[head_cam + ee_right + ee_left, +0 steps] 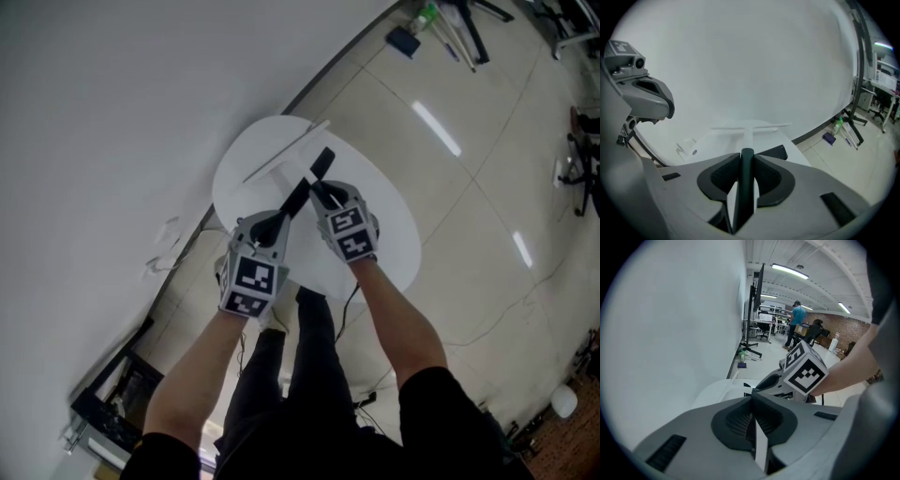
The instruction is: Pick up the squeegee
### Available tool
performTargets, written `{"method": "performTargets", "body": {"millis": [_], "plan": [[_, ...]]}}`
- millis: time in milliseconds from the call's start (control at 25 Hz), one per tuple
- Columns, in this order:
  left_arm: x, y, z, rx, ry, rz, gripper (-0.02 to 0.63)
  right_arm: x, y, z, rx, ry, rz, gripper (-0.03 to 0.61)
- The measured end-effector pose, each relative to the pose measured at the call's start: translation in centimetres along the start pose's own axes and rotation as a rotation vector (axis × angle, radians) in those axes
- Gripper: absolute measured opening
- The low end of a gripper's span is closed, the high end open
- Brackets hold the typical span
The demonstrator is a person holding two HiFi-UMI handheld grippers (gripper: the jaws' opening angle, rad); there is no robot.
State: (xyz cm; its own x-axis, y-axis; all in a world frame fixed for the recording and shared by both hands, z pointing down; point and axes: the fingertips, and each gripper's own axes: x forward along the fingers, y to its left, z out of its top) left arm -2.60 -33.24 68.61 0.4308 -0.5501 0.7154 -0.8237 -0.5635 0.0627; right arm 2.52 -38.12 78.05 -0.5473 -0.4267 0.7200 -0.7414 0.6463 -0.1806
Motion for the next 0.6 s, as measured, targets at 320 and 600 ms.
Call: {"method": "performTargets", "body": {"millis": [320,600], "plan": [[-10.6,-1.8,1.1,0.049,-0.100,0.023,0.005,-10.9,5.7,2.9,0.035,-0.090,-0.082,0.100],[-22.4,-5.0,1.7,0.157,-0.216,0.000,0.003,-24.0,14.3,5.5,0.038,-0.188,-0.193,0.100]]}}
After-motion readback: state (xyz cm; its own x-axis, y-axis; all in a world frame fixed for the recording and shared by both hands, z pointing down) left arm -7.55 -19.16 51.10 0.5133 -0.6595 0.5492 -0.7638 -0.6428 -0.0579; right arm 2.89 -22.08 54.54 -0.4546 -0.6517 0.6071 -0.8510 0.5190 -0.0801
